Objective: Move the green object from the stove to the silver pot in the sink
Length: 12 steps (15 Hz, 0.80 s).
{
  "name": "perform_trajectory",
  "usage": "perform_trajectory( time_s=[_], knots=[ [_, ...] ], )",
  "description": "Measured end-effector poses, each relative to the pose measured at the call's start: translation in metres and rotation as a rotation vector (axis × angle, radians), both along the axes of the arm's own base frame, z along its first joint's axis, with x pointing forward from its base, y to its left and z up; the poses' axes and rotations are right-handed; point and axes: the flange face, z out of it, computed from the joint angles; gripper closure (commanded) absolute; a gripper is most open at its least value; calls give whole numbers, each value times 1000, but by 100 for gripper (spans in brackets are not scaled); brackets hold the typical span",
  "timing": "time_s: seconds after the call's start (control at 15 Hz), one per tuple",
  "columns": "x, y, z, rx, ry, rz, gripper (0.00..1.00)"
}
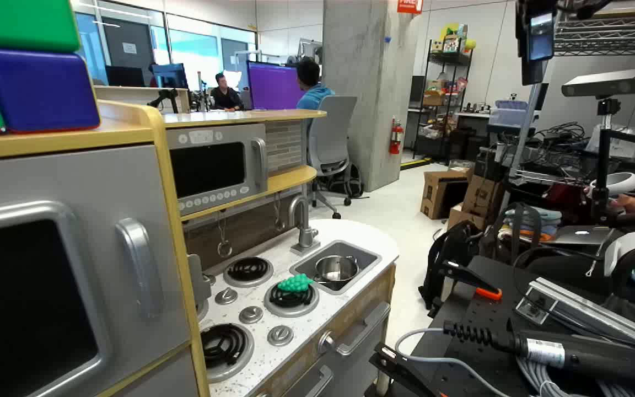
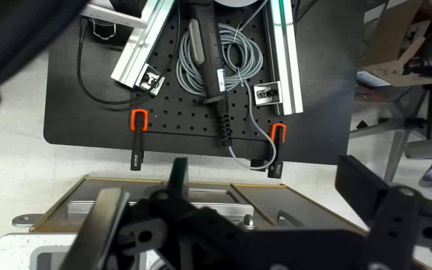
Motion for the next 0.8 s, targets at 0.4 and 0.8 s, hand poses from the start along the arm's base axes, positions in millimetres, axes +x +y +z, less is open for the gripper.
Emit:
perform_trajectory(
  time_s=[0.4,0.8],
  knots=[
    [0,0,0,0,-1,0,0],
    [1,-1,-2,-4,-3,-12,0]
  ],
)
